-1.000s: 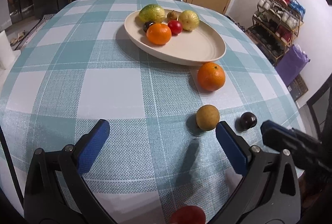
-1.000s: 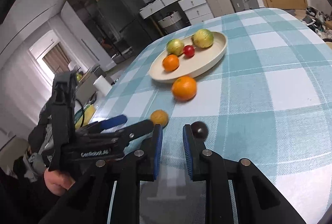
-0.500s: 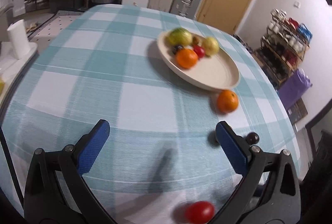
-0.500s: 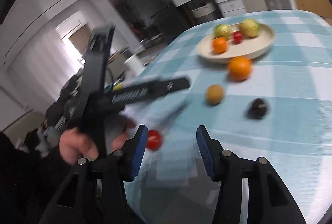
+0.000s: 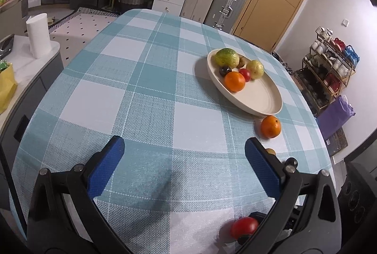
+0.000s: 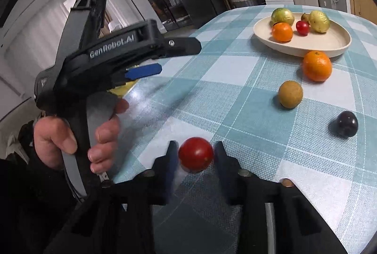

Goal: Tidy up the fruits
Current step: 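Lift the held tomato with the right tool above the table, then grasp the second brown kiwi with the left tool while the right tool holds the tomato, then carry the tomato and kiwi onto the cream plate and open both tools, then raise both tools back toward the dark plum and tangerine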

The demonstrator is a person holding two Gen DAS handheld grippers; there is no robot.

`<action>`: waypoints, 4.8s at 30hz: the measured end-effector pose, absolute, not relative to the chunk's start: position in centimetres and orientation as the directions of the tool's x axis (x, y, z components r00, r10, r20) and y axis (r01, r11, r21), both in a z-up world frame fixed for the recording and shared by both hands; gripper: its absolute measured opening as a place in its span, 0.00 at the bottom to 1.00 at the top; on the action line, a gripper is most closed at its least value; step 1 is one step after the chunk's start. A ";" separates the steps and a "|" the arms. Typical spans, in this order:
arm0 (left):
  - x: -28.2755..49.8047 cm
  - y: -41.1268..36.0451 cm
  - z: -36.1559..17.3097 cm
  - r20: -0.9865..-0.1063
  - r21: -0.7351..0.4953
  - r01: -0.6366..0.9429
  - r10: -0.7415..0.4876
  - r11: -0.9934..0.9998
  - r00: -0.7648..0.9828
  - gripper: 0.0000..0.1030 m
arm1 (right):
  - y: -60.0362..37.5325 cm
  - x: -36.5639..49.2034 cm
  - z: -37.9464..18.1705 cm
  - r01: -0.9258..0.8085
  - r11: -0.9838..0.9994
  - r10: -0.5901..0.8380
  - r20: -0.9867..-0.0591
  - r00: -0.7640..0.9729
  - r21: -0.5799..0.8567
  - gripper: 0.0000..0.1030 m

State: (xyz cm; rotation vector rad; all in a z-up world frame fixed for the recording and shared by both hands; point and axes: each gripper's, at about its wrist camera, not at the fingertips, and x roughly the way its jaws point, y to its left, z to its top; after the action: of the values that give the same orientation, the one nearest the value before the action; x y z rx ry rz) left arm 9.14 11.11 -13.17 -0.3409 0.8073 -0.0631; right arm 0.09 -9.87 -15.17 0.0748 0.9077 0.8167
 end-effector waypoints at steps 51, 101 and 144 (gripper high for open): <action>19.8 0.5 -12.4 -0.732 -0.304 0.263 -0.401 0.916 0.551 0.23 | -23.0 10.7 -8.7 -0.430 0.814 0.581 -0.525 0.622 0.391 0.29; 24.4 -2.0 -8.8 -0.689 -0.276 0.258 -0.377 0.926 0.618 0.59 | -24.4 18.3 -5.6 -0.281 0.850 0.502 -0.525 0.687 0.445 0.50; 11.1 0.2 -13.8 -0.719 -0.189 0.139 -0.234 0.972 0.655 0.99 | -22.8 4.3 -12.3 -0.350 0.868 0.496 -0.630 0.598 0.352 0.78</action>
State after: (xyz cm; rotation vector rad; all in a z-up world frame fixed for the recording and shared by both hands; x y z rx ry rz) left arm 11.05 0.19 -13.80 -0.1208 0.8306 -0.2121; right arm 4.35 -22.79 -12.32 0.1999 0.7899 0.4942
